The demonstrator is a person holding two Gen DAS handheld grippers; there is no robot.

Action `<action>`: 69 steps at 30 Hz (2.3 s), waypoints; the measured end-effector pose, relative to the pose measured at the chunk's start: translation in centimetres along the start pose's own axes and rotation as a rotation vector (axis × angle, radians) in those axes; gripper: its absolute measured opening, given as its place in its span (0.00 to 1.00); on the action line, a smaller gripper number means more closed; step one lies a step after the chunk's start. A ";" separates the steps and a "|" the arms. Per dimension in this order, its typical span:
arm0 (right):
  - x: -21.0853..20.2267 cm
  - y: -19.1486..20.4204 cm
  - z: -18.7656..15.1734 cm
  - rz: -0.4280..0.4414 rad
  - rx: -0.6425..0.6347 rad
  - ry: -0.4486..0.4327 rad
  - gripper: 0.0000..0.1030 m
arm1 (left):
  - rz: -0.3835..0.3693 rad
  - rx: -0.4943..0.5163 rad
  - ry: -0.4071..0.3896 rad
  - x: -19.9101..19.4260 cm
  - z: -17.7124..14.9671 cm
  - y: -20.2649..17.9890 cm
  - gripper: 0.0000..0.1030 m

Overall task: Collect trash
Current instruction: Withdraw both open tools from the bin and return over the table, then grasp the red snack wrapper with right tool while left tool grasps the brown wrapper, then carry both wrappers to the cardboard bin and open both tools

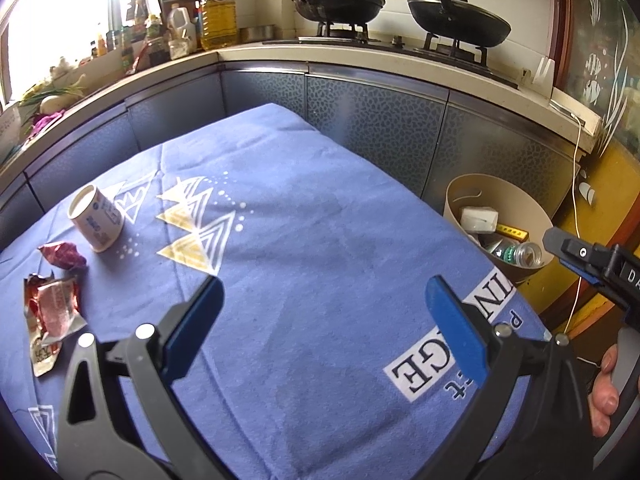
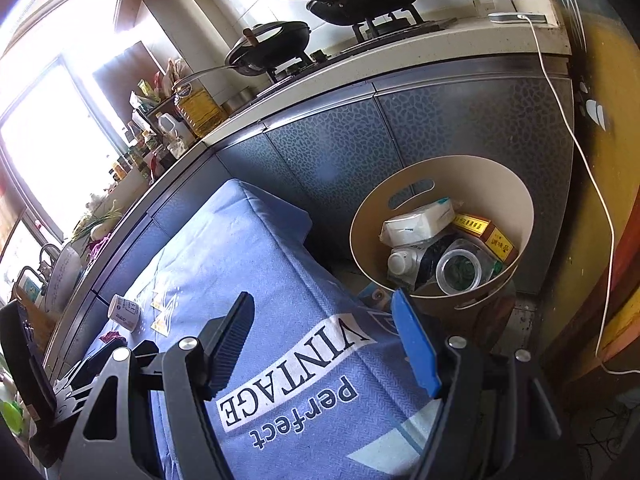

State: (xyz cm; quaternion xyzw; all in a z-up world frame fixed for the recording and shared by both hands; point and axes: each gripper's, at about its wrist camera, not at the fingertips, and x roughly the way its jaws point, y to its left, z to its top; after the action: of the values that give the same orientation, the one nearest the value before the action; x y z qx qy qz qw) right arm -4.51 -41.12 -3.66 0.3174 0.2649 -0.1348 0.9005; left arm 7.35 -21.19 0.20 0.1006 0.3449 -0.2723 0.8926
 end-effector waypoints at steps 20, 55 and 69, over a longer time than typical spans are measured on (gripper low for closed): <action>8.9 18.4 -4.7 0.410 -0.360 0.358 0.49 | 0.356 -0.365 0.001 -7.7 -10.0 23.7 0.88; 12.9 21.3 -8.9 0.519 -0.234 0.600 0.08 | 0.077 -0.581 0.072 -3.1 -7.9 35.5 0.93; 10.9 18.0 -6.9 0.517 -0.197 0.526 0.08 | -0.022 -0.492 0.052 -4.8 -7.2 29.2 0.28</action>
State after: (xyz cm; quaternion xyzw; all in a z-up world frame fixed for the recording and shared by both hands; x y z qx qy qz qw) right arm 9.17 -23.80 -5.34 0.3094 0.4097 0.2090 0.8323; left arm 16.62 7.76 -2.20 -0.1167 0.4249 -0.1869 0.8780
